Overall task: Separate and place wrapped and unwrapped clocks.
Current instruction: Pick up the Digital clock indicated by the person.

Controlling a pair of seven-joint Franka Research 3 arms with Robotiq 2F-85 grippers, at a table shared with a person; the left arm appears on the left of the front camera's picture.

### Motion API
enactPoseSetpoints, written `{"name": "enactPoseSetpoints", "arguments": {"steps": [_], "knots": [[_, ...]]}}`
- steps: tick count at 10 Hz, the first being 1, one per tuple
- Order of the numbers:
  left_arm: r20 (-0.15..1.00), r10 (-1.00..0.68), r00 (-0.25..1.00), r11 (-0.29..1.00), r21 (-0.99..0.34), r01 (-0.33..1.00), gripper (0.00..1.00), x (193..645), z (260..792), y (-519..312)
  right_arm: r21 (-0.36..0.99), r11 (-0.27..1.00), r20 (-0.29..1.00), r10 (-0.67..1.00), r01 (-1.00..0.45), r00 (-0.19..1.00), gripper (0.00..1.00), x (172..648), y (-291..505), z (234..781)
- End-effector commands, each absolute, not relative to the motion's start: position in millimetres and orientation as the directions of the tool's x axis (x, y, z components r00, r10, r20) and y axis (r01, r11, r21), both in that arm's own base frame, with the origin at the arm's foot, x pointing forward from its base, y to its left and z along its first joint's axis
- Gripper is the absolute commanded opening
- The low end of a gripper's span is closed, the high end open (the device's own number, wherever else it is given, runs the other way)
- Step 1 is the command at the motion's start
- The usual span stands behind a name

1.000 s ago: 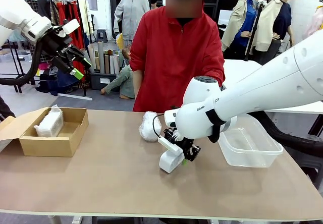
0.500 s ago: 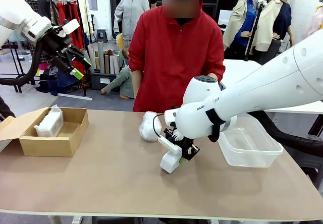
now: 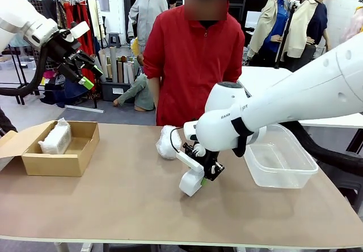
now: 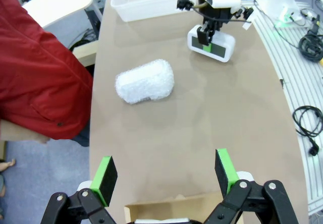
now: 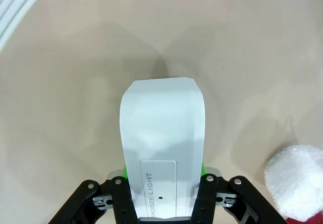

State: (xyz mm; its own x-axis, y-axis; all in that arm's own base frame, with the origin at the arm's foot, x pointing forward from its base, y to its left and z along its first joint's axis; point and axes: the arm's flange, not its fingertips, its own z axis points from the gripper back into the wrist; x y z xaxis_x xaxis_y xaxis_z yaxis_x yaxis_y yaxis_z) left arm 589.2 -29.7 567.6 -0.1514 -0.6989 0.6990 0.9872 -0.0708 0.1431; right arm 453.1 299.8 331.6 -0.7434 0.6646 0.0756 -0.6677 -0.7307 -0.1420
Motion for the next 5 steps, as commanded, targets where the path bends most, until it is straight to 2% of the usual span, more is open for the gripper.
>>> {"name": "enactPoseSetpoints", "arguments": {"steps": [1,5], "knots": [[0.699,-0.698,-0.153,-0.071,0.145,0.987,1.0,588,569,-29,-0.133,-0.657,0.138,0.729,-0.742,-0.67,0.0,446,301,373],[0.699,-0.698,-0.153,-0.071,0.145,0.987,1.0,588,569,-29,-0.152,-0.51,0.18,0.828,-0.847,-0.531,0.0,426,312,423]]}}
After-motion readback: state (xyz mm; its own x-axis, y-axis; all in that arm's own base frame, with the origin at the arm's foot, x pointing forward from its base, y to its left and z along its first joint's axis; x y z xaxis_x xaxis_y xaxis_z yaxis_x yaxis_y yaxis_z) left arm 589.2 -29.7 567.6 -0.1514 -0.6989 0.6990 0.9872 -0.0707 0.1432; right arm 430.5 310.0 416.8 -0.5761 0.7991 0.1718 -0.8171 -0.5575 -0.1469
